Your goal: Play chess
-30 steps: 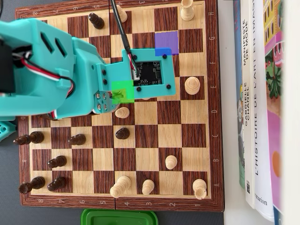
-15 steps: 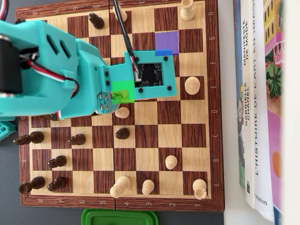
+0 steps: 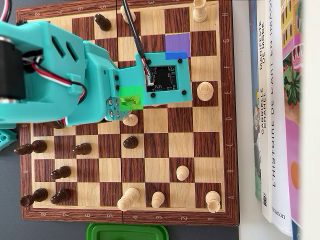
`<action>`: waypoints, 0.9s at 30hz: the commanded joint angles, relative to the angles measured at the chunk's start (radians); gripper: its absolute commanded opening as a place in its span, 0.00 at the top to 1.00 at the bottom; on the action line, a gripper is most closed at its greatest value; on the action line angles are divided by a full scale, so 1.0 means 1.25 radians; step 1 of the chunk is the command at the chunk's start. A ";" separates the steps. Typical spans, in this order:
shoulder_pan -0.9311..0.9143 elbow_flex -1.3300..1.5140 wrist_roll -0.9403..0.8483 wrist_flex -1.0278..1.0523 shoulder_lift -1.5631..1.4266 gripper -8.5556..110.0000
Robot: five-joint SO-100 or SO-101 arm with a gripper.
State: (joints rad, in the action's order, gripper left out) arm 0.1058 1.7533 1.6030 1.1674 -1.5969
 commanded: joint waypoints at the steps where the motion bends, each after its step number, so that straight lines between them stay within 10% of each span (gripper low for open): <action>1: 0.002 -0.009 -0.006 0.023 -0.006 0.88; 27: 0.002 -0.012 -0.005 0.021 -0.006 0.85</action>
State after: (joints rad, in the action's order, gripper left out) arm 0.1058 1.7533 1.6030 1.1919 -1.5969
